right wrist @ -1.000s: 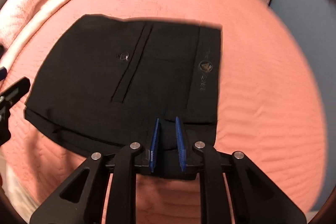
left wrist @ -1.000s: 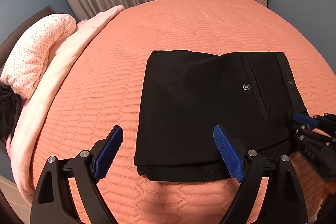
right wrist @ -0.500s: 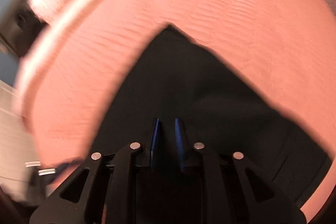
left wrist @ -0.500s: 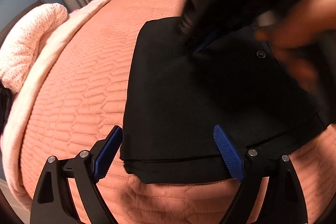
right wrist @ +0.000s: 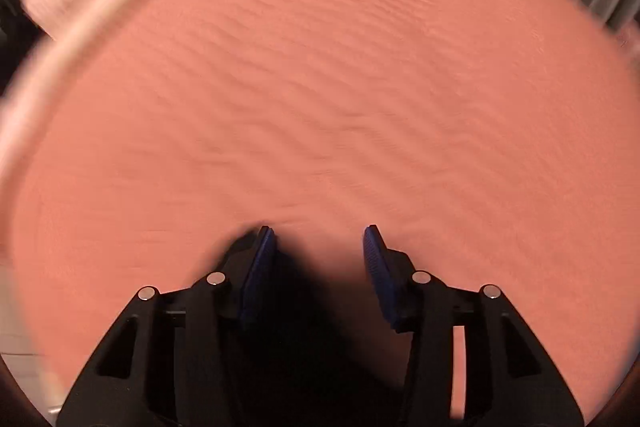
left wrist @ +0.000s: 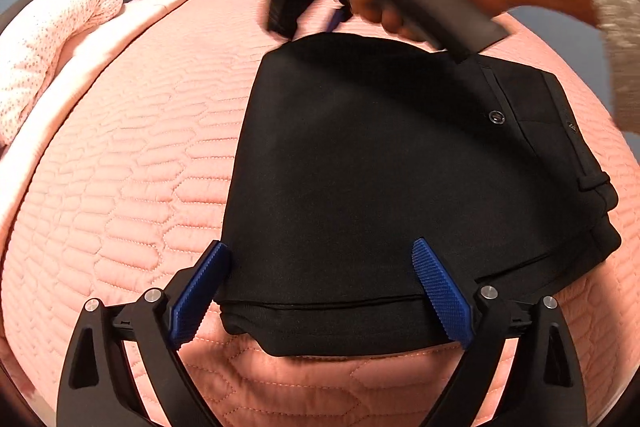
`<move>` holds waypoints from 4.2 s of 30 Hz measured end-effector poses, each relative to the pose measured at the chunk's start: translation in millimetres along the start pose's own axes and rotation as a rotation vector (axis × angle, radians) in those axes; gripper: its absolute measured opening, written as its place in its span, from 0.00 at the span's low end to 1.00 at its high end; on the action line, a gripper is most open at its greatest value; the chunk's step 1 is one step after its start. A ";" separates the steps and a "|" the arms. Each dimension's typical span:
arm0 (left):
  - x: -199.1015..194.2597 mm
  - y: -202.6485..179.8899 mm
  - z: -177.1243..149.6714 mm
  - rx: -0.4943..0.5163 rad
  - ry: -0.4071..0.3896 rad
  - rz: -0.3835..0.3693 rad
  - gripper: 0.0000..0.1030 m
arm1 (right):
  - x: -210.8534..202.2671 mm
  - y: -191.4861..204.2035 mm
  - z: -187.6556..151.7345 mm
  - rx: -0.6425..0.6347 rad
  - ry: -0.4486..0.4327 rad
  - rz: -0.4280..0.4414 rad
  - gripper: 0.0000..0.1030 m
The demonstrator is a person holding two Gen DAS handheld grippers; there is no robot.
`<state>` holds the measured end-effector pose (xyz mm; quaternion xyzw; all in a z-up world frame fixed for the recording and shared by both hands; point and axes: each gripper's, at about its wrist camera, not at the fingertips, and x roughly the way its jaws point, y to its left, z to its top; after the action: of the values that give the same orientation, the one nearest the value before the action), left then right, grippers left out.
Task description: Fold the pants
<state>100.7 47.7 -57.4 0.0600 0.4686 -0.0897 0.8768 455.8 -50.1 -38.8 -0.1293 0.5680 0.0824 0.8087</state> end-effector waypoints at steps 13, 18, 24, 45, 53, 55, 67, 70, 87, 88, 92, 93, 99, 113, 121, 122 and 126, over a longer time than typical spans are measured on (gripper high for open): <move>-0.9 2.7 -2.0 0.000 -0.011 0.010 0.90 | -42.9 -42.3 -60.8 0.322 -0.184 0.214 0.26; 0.3 4.0 0.5 -0.013 0.000 0.012 0.90 | -34.4 23.7 -70.6 0.037 -0.100 0.207 0.24; 5.3 8.6 6.8 -0.026 0.035 -0.014 0.90 | -82.6 17.1 -92.9 0.207 -0.251 0.231 0.25; 12.0 -2.4 14.5 -0.054 0.062 0.060 0.95 | -136.2 -3.5 -333.9 0.513 -0.259 -0.030 0.23; -2.6 -2.4 19.4 -0.052 0.080 0.088 0.95 | -141.1 28.1 -347.7 0.579 -0.279 0.037 0.26; -15.9 -0.3 27.8 -0.043 0.031 0.089 0.95 | -153.4 29.9 -336.7 0.574 -0.316 0.047 0.26; 117.2 24.1 154.1 0.050 0.134 0.140 0.95 | -63.5 -63.7 -275.0 0.438 -0.300 0.057 0.23; 126.0 59.4 158.2 -0.097 0.151 -0.038 0.95 | -80.5 -69.0 -289.3 0.471 -0.299 0.030 0.18; 18.7 68.6 -0.8 -0.224 0.132 -0.283 0.95 | -87.6 -97.7 -402.5 0.826 -0.305 0.428 0.69; 18.7 67.1 -2.4 -0.238 0.133 -0.301 0.95 | -84.8 -100.0 -401.8 0.846 -0.316 0.459 0.69; 24.3 63.3 1.8 -0.246 0.152 -0.306 0.95 | -76.7 -109.9 -402.3 0.902 -0.354 0.564 0.69; 24.3 61.4 1.9 -0.244 0.156 -0.311 0.95 | -77.3 -110.3 -404.0 0.905 -0.358 0.585 0.69; 30.4 54.0 19.6 -0.243 0.169 -0.358 0.94 | -76.2 -109.9 -392.1 0.875 -0.358 0.597 0.70; -14.9 14.8 32.7 -0.047 0.027 0.005 0.83 | -134.1 -83.1 -374.3 0.772 -0.366 0.172 0.69; -64.5 -31.9 33.4 0.084 -0.009 0.144 0.85 | -178.8 2.3 -328.6 0.423 -0.364 -0.102 0.86; -68.5 -35.7 32.5 0.090 -0.008 0.139 0.85 | -177.8 4.0 -328.1 0.421 -0.361 -0.103 0.86; -72.8 -39.2 29.6 0.081 0.017 0.123 0.85 | -174.7 -13.3 -339.4 0.524 -0.346 -0.027 0.86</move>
<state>76.7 11.1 18.7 0.1250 0.4673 -0.0541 0.8736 95.5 -163.2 17.8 0.0919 0.4221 -0.0569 0.9001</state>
